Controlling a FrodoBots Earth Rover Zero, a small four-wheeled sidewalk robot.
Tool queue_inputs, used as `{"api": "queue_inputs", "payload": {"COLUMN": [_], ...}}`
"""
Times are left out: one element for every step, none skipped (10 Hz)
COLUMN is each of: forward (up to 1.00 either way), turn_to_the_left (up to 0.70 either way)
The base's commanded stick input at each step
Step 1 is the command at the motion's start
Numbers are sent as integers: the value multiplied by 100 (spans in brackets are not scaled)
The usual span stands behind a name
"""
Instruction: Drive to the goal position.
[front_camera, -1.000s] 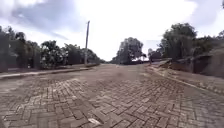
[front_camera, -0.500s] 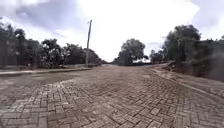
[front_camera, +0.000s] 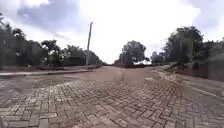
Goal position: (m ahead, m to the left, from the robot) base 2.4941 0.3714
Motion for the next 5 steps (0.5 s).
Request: {"api": "queue_inputs", "payload": {"forward": [70, 70, 70, 70, 70], "turn_to_the_left": [0, 0, 0, 0, 0]}}
